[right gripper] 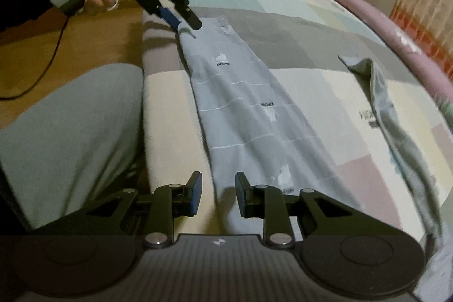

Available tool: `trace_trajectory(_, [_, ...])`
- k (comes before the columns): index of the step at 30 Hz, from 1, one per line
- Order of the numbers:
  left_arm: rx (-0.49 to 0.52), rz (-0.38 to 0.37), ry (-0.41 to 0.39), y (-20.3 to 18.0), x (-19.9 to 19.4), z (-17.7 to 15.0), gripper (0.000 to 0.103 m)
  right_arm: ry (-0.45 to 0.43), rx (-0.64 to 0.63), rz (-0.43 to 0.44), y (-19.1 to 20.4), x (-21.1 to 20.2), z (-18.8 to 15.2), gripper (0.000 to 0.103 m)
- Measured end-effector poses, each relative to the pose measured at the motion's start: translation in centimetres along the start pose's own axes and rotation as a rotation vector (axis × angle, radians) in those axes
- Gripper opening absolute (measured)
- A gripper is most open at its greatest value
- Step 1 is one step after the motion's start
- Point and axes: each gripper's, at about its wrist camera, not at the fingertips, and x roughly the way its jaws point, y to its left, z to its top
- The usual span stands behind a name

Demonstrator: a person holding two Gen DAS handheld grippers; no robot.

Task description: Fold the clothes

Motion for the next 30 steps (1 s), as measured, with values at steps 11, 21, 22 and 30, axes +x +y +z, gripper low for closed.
trace_trajectory(11, [0.066, 0.059, -0.015, 0.1, -0.4, -0.1, 0.013, 0.024, -0.064, -0.096, 1.7, 2.4, 0.4, 0.001])
trace_trajectory(21, [0.186, 0.14, 0.031, -0.1, -1.9, 1.1, 0.024, 0.048, 0.097, 0.092, 0.3, 1.7, 1.3, 0.013])
trace_trajectory(22, [0.197, 0.153, 0.028, -0.2, -2.1, 1.1, 0.025, 0.035, 0.112, 0.099, 0.1, 1.2, 1.3, 0.016])
trace_trajectory(30, [0.502, 0.261, -0.056, -6.7, -3.6, 1.4, 0.033, -0.023, 0.25, -0.085, -3.5, -4.7, -1.4, 0.05])
